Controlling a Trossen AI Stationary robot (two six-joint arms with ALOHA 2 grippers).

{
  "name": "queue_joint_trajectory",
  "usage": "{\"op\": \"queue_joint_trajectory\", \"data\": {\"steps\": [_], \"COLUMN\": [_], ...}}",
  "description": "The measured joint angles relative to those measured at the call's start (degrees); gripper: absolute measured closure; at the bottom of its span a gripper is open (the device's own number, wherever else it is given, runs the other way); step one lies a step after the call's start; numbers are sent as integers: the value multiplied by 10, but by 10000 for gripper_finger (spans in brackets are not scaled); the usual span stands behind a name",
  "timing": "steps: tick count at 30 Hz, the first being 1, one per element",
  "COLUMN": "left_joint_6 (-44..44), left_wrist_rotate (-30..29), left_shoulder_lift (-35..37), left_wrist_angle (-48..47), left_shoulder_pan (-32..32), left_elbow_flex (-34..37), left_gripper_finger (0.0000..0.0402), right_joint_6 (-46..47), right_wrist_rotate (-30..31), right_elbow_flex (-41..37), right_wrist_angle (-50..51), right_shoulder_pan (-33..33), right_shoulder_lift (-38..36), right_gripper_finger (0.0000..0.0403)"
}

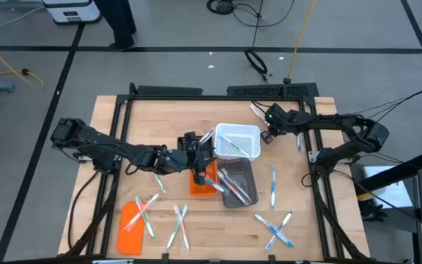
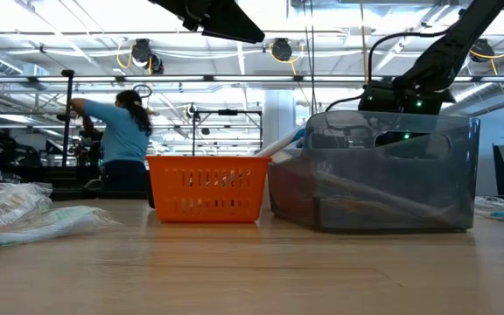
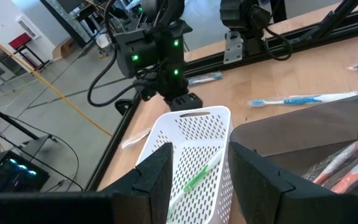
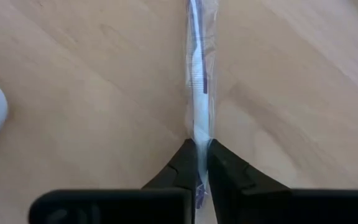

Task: Pick & Place Toothbrushes
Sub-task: Put the violet toothbrush into the black bin

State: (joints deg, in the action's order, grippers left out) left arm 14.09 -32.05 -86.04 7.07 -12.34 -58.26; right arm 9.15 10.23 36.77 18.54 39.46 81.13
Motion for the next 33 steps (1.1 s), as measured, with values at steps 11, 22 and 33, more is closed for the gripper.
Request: {"op": "queue_joint_trajectory", "data": {"steps": [11,22,33], "left_joint_6": [-17,-68,-87], "left_wrist_rotate": [0,0,83], "left_shoulder_lift": [0,0,0], "left_wrist_angle": [4,13,103], "left_shoulder_pan": [8,30,55], "left_elbow_flex": [0,0,0], "left_gripper_finger": [245,245,245], "right_joint_6": [2,18,17], "right_wrist_rotate": [-16,-95,-135], "right_elbow_flex": [0,0,0], "right_wrist_angle": [18,-28,-156], "right_shoulder_pan": [-6,-64,-185], "right_shoulder_lift": [-133,-263,-301], "right_gripper_finger": [391,391,391]}}
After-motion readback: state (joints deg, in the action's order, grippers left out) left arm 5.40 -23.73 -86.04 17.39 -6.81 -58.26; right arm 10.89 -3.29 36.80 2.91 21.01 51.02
